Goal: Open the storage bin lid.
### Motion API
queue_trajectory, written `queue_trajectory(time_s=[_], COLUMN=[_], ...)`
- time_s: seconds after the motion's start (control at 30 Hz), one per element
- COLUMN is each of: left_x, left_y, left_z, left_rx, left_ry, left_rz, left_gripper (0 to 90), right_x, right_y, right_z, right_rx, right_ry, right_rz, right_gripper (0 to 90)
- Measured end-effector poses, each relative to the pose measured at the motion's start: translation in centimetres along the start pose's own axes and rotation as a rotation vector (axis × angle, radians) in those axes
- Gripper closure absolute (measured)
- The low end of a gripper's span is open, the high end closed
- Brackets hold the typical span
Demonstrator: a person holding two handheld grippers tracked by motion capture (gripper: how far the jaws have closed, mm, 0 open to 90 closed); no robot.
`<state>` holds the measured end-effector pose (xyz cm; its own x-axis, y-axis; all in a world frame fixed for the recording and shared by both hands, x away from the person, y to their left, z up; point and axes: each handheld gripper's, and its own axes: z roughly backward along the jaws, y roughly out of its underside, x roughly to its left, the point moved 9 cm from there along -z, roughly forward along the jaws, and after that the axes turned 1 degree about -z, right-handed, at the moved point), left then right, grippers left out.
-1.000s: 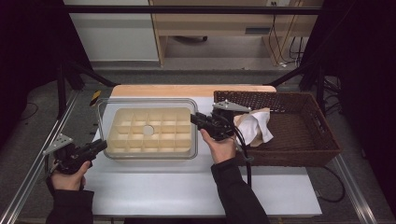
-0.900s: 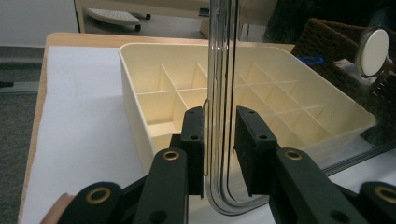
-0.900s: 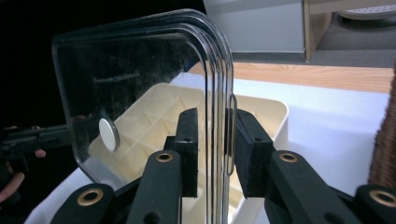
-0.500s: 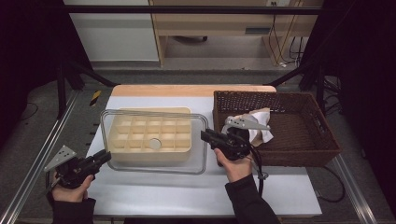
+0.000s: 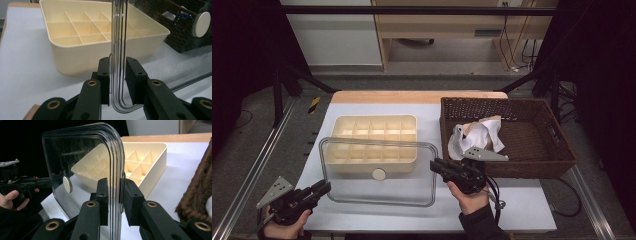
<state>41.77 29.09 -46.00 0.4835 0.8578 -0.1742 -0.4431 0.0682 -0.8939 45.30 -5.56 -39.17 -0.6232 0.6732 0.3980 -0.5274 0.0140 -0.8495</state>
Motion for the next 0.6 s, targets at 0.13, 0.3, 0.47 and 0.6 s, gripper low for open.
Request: queue_trajectory(time_s=[0.13, 0.3, 0.47, 0.6], left_x=[-0.4, -0.9, -1.1, -0.9], left_y=[1.0, 2.7, 4.4, 5.6], left_z=[0.6, 1.0, 1.6, 1.7], left_rx=[0.017, 0.059, 0.094, 0.122], left_ry=[-0.001, 0.009, 0.01, -0.002], left_rz=[0.005, 0.011, 0.021, 0.015], left_gripper=[73.0, 73.5, 73.9, 73.9], right_x=[0.3, 0.2, 0.2, 0.2], right_y=[1.2, 2.6, 3.8, 4.6], right_z=[0.3, 0.5, 0.3, -0.1], right_rx=[0.017, 0.039, 0.075, 0.104], right_ry=[-0.016, -0.029, -0.041, -0.043], right_rz=[-0.006, -0.03, -0.045, -0.049], right_gripper=[76.5, 76.6, 76.6, 76.5])
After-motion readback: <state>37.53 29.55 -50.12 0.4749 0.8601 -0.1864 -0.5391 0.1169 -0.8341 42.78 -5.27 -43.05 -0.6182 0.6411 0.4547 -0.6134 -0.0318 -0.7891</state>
